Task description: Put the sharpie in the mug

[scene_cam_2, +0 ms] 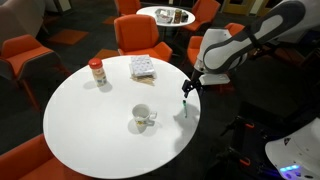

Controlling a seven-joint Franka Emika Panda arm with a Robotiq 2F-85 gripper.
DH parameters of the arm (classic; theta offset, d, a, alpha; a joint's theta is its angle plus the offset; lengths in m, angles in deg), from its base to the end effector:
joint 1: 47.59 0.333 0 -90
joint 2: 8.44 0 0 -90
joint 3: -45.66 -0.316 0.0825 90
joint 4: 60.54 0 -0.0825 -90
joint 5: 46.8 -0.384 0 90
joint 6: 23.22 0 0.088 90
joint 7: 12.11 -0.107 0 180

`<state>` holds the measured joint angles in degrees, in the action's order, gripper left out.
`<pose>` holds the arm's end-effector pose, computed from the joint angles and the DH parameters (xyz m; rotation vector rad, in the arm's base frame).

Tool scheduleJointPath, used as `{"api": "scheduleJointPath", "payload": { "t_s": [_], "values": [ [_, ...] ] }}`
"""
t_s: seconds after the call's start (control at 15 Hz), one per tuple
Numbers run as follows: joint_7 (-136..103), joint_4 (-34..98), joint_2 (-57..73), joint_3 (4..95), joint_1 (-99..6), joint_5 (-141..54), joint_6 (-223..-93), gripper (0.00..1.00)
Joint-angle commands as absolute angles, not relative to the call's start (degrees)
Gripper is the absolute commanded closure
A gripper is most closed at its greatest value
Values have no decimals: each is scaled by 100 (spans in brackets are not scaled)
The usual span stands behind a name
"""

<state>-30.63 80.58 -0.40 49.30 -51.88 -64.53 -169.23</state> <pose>0.4699 -0.0701 0.2351 -2.7956 1.0572 0.1007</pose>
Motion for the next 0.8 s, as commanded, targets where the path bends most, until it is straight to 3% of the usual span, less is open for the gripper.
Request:
{"api": "scheduleJointPath", "payload": {
  "t_s": [0.0,0.6,0.73],
  "values": [
    [-3445,7785,495,4946,-5116,-6655,-17205,0],
    [-4449,7102,1801,5194,-4697,-6506,-17940,2],
    [-4531,6976,1943,5267,-4648,-6503,-17904,10]
  ]
}}
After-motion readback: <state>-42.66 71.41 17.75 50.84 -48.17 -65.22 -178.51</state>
